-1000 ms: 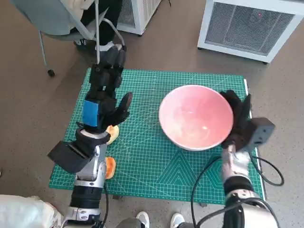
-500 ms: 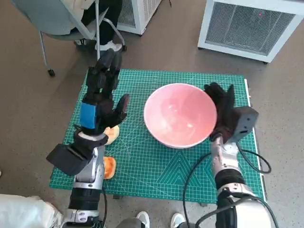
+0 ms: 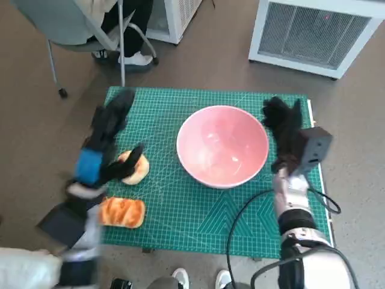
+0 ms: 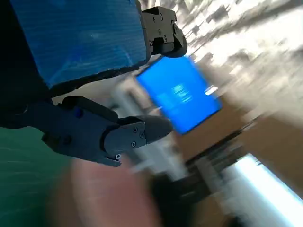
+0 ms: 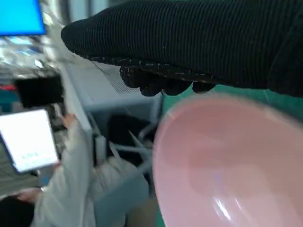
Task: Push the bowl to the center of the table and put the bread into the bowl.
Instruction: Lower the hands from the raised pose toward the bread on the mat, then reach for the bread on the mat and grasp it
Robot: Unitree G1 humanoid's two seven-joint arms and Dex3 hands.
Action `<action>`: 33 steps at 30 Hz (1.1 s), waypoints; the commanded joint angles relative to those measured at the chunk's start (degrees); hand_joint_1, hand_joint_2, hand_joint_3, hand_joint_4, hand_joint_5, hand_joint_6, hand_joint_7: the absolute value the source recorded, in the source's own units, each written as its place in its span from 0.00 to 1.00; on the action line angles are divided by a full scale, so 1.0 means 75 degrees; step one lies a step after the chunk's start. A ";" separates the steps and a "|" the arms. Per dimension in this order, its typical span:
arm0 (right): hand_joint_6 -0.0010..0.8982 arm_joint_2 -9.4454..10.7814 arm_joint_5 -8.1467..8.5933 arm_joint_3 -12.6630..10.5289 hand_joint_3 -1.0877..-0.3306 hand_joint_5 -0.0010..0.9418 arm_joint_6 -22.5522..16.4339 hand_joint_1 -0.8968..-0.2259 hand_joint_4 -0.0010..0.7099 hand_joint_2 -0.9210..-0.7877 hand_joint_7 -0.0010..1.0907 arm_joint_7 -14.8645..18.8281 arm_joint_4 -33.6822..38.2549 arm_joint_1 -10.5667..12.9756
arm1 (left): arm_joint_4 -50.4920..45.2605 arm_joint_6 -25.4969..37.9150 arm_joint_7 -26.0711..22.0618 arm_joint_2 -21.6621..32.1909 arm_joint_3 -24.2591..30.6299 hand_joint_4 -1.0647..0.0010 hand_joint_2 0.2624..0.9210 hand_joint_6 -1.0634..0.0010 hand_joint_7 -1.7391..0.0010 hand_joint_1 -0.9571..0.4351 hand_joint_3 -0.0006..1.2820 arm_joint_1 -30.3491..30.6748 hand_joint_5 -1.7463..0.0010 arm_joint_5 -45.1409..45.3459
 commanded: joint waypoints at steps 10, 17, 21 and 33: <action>0.35 -0.0262 0.1102 0.0290 0.43 0.01 -0.2974 0.48 0.43 0.00 0.08 0.2945 -0.1733 0.0257 | -0.2571 0.1367 -0.0994 0.2066 0.0964 0.70 1.00 0.83 0.72 0.35 0.17 0.1956 0.98 0.0982; 0.35 -0.0077 0.1982 0.0404 0.45 0.02 -0.3001 0.48 0.45 0.00 0.08 0.4142 -0.2686 0.0504 | -0.3163 0.1808 -0.1336 0.2405 0.1099 0.68 1.00 0.70 0.82 0.36 0.07 0.2478 1.00 0.1214; 0.36 0.0024 0.2273 0.0471 0.45 0.02 -0.2881 0.46 0.46 0.00 0.08 0.4429 -0.3171 0.0696 | -0.3354 0.1916 -0.1506 0.2567 0.1068 0.67 1.00 0.67 0.87 0.36 0.04 0.2711 1.00 0.1423; 0.37 0.0100 0.2285 0.0530 0.48 0.01 -0.2627 0.45 0.48 0.00 0.08 0.4396 -0.3666 0.0904 | -0.2882 0.1845 -0.1790 0.2913 0.0445 0.67 0.92 0.60 0.96 0.39 0.00 0.2556 1.00 0.2197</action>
